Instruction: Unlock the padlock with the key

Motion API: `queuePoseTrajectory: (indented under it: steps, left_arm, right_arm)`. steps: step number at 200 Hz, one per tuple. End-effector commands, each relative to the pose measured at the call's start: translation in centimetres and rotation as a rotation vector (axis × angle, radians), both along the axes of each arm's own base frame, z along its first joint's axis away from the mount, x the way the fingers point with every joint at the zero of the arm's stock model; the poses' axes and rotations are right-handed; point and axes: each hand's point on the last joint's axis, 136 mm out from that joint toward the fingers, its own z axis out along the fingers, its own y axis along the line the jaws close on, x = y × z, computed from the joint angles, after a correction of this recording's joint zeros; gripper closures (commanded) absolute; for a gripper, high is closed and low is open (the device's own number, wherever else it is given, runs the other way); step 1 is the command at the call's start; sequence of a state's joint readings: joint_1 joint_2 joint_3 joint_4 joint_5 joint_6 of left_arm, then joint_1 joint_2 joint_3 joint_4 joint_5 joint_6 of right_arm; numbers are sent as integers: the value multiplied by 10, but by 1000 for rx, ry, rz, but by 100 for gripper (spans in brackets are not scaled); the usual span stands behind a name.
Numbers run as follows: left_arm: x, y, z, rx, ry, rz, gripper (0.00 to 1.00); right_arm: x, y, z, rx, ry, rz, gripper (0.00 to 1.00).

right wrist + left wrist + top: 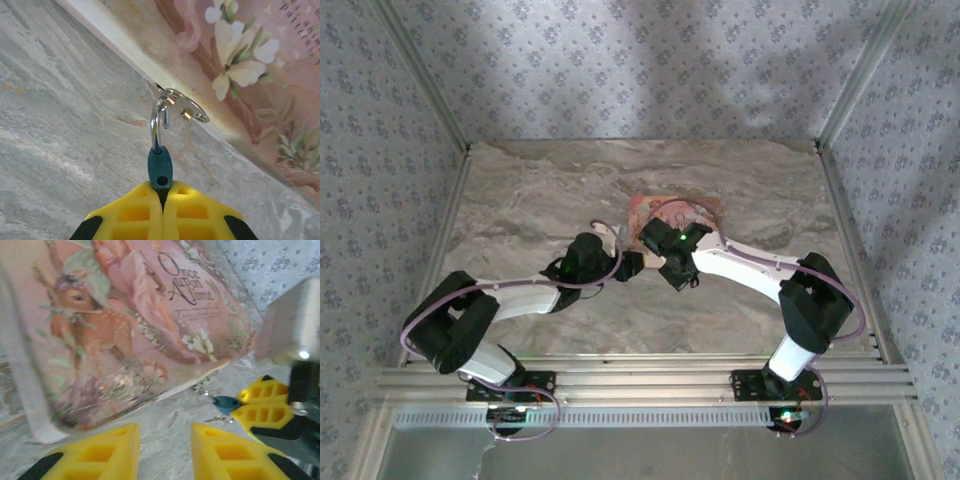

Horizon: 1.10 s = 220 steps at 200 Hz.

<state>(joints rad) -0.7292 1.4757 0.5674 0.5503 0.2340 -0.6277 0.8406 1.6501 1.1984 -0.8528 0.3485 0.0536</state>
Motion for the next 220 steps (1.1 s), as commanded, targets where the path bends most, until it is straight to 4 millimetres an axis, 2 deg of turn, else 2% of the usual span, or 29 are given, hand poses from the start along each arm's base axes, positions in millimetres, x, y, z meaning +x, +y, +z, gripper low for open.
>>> queuePoseTrajectory:
  steps: [1, 65, 128, 190, 220]
  left_arm:
    - [5, 9, 6, 40, -31, 14, 67]
    - [5, 19, 4, 57, -38, 35, 67]
    - [7, 27, 2, 68, -31, 52, 67]
    - [7, 27, -4, 43, -8, 71, 66]
    - [8, 38, -1, 59, -30, 115, 65]
  right_arm:
    - [11, -1, 14, -76, -57, 60, 100]
    - [11, 13, 10, -161, -68, 230, 100]
    - [24, 21, 14, -226, -156, 316, 100]
    - [33, 39, 20, -191, -233, 380, 100]
    - [32, 50, 20, -133, -239, 398, 100]
